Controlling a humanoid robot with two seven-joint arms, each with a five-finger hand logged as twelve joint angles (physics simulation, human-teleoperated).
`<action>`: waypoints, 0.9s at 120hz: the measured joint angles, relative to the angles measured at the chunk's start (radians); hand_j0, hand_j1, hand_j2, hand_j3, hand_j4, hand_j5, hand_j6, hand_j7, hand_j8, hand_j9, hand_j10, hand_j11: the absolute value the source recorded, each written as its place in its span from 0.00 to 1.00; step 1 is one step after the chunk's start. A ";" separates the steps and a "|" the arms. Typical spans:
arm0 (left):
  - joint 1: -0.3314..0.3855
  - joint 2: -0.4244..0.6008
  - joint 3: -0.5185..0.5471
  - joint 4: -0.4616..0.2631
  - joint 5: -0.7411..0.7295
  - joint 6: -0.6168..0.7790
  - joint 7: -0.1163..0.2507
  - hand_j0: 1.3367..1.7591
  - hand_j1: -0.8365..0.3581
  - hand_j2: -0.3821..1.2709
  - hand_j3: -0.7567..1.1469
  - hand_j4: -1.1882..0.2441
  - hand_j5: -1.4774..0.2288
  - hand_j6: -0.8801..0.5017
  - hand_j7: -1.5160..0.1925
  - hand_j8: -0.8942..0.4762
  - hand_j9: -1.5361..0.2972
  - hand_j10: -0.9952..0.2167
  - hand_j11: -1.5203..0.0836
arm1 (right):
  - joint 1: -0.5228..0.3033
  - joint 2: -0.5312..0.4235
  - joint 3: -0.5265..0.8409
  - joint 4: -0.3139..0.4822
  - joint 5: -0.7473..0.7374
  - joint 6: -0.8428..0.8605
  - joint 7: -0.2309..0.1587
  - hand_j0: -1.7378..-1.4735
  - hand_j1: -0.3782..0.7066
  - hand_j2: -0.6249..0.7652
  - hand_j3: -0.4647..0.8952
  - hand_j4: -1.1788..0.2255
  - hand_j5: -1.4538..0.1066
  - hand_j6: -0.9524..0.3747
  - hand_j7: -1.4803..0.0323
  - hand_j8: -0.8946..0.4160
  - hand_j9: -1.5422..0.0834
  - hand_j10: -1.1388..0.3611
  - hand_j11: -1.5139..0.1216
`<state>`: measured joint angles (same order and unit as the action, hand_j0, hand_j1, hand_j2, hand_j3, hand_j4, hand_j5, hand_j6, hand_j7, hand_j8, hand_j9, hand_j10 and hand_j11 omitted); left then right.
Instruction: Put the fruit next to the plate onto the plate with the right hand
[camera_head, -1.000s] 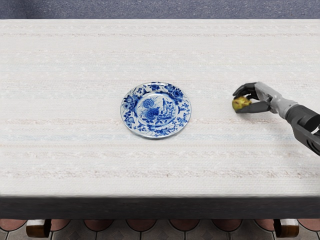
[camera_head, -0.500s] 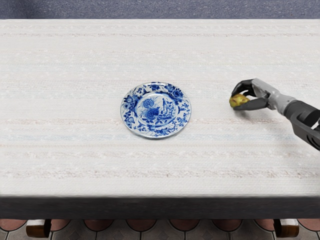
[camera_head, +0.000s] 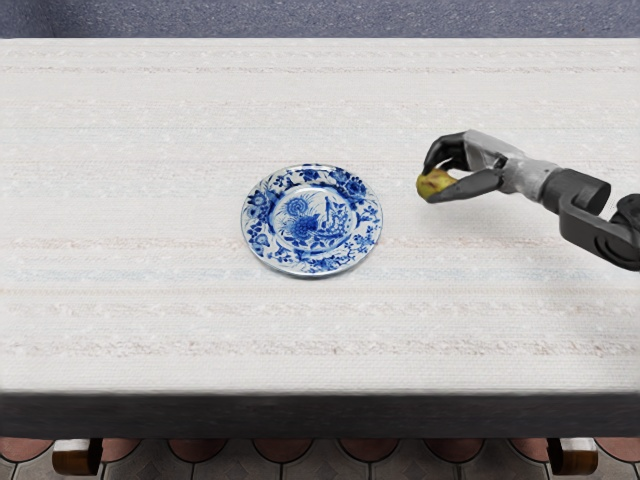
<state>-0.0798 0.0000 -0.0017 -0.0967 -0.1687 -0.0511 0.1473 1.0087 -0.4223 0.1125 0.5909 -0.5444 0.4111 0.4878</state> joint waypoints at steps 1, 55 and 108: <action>0.000 0.000 0.000 0.000 0.000 0.000 0.000 0.76 0.97 0.23 0.40 0.81 0.85 0.62 0.87 0.64 0.82 0.80 0.93 | 0.002 0.001 0.000 0.001 0.001 0.004 0.000 0.33 0.56 0.52 0.34 0.34 0.26 0.22 0.34 0.42 0.32 0.50 0.32; 0.000 0.000 0.000 0.000 0.000 0.000 0.000 0.76 0.97 0.23 0.40 0.81 0.85 0.62 0.87 0.64 0.82 0.80 0.93 | 0.055 0.012 0.020 0.104 0.039 0.103 -0.003 0.33 0.54 0.50 0.34 0.34 0.27 0.22 0.34 0.42 0.32 0.49 0.31; 0.000 0.000 0.000 0.000 0.000 0.000 0.000 0.76 0.97 0.23 0.40 0.81 0.85 0.62 0.87 0.64 0.82 0.80 0.93 | 0.077 0.154 0.015 0.130 0.049 0.067 -0.014 0.33 0.54 0.51 0.34 0.34 0.26 0.22 0.34 0.42 0.31 0.49 0.31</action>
<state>-0.0798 0.0000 -0.0015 -0.0966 -0.1688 -0.0511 0.1473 1.0853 -0.2684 0.1280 0.7210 -0.4957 0.4786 0.4737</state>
